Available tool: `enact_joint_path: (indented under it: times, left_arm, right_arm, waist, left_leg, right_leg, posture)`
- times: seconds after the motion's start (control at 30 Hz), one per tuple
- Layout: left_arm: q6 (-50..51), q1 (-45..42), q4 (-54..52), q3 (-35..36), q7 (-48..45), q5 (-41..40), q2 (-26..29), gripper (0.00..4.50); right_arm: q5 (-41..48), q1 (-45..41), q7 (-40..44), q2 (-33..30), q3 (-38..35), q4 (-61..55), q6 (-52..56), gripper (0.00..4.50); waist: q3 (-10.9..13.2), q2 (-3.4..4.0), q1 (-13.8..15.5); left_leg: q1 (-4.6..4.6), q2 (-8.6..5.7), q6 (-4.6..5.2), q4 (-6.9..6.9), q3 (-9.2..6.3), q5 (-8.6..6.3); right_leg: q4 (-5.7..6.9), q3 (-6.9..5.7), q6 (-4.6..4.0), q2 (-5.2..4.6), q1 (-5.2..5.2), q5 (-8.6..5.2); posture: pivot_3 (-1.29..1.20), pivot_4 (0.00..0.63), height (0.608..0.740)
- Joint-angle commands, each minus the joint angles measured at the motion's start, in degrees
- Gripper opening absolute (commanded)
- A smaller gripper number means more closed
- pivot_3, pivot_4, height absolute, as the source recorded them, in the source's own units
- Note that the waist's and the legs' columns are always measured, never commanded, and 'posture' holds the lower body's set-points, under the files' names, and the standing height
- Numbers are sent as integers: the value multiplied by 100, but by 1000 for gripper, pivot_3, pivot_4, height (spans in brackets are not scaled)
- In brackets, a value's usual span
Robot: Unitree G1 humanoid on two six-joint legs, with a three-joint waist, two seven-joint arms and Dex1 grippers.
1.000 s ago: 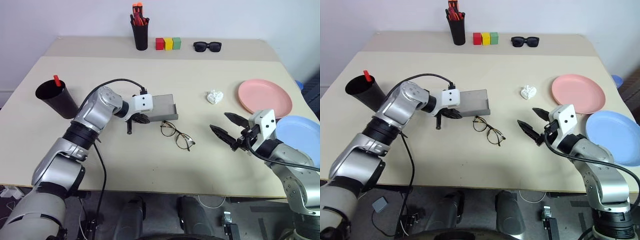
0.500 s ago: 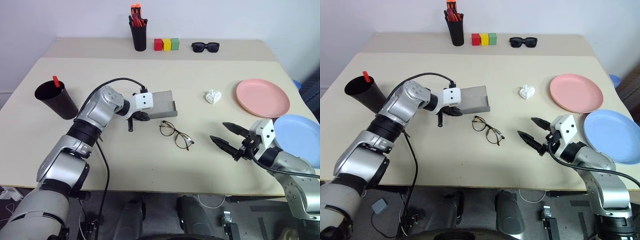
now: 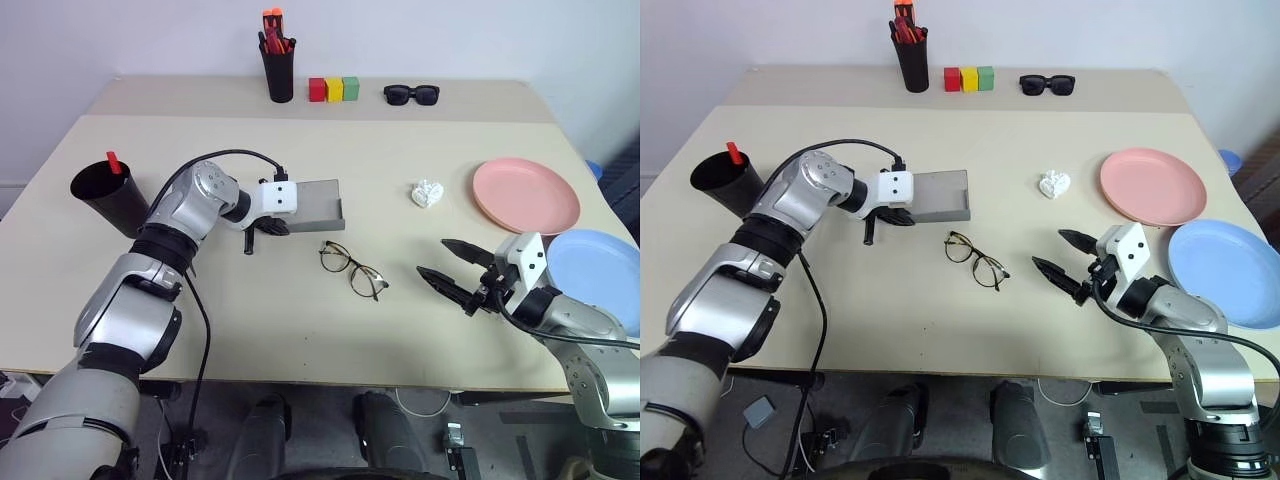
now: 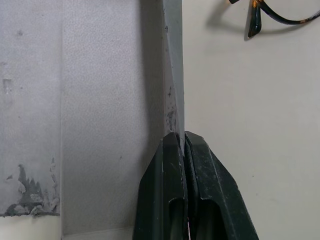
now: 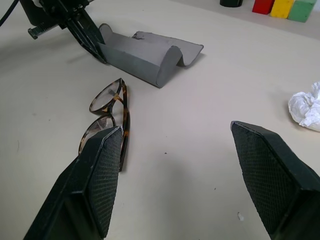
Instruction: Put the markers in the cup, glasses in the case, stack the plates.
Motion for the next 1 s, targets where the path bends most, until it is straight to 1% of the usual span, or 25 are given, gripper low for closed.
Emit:
enact_joint_path:
  times: [0.03, 0.07, 0.17, 0.3, 0.33, 0.53, 0.63, 0.73, 0.8, 0.9, 1.0]
  left_arm:
    - [-48, -15, -21, -44, -138, 106, -59, 19]
    - [-14, 17, -88, -57, -216, 94, -61, 19]
    - [-84, 60, -170, -86, -252, 144, -31, 823]
    - [23, 79, -303, 30, -225, 111, -39, 2782]
    - [43, 77, -360, 57, -213, 105, -23, 3184]
    - [132, 32, -894, 382, 96, -41, 61, 3184]
    - [133, 67, -1152, 630, 258, -231, 39, 3184]
    - [422, 640, -2435, 1121, 93, -881, 197, 3184]
    - [683, 904, -3015, 1253, -5, -1149, 254, 3184]
    - [1550, 1823, -4595, 1490, -387, -1884, 659, 3184]
    - [2182, 2408, -5527, 1561, -479, -2230, 1053, 3184]
  right_arm:
    - [116, -62, -19, -113, -17, -335, 108, 3539]
    - [134, -62, -4, -126, 14, -387, 163, 3539]
    - [177, -132, 16, -150, 145, -504, 352, 3539]
    - [218, -434, 4, -175, 536, -617, 730, 3539]
    - [261, -571, -8, -165, 648, -625, 864, 3539]
    - [458, -1388, 62, -174, 1132, -421, 1564, 3539]
    - [425, -1722, 195, -183, 1334, -218, 1696, 3539]
    - [266, -2271, 628, -275, 1890, 267, 1938, 3539]
    - [213, -2417, 772, -292, 2016, 486, 1954, 3539]
    - [75, -2707, 1001, -225, 2260, 988, 1929, 3539]
    - [-57, -2916, 1133, -131, 2369, 1390, 1830, 3539]
  waist:
    - [0, 0, 1]
    - [0, 0, 2]
    - [0, 0, 0]
    - [0, 0, -12]
    - [0, 0, -10]
    - [1, -1, -5]
    - [1, -1, 2]
    - [0, 0, -41]
    - [0, 0, -18]
    - [0, 2, -43]
    - [1, 3, -33]
  left_leg:
    - [0, 0, 1, 1, 0, -1]
    - [0, 0, 2, 2, 0, -1]
    - [0, 0, 4, 4, 0, -3]
    - [1, 0, 5, 5, 0, -3]
    - [0, 0, 5, 5, 0, -3]
    - [-4, 0, 6, 7, -1, -3]
    - [-5, 0, 6, 9, -1, -4]
    - [-5, 0, 7, 8, -1, -4]
    - [-4, 2, 8, 7, 0, -5]
    - [-4, 3, 8, 5, 0, -5]
    - [-4, 4, 8, 9, 0, -5]
  right_leg:
    - [0, 0, 0, 0, 1, 0]
    - [0, 0, 0, 0, 1, 0]
    - [0, 0, 1, 0, 2, 0]
    - [2, 0, 1, 0, 2, 0]
    - [2, 0, 0, 0, 2, 0]
    - [2, -1, 1, 0, 0, 0]
    - [2, -1, 1, 0, -1, 0]
    - [1, 0, 1, -2, -2, 0]
    - [5, 0, 1, -1, -5, 0]
    - [10, 2, 0, 0, -10, 0]
    - [13, 3, -1, 0, -10, 0]
  posture:
    - [0, 150, 740]
    - [0, 150, 740]
    - [0, 150, 740]
    - [0, 150, 740]
    - [0, 150, 740]
    - [0, 150, 740]
    - [0, 150, 740]
    - [0, 150, 740]
    - [0, 150, 740]
    - [0, 150, 740]
    - [0, 150, 740]
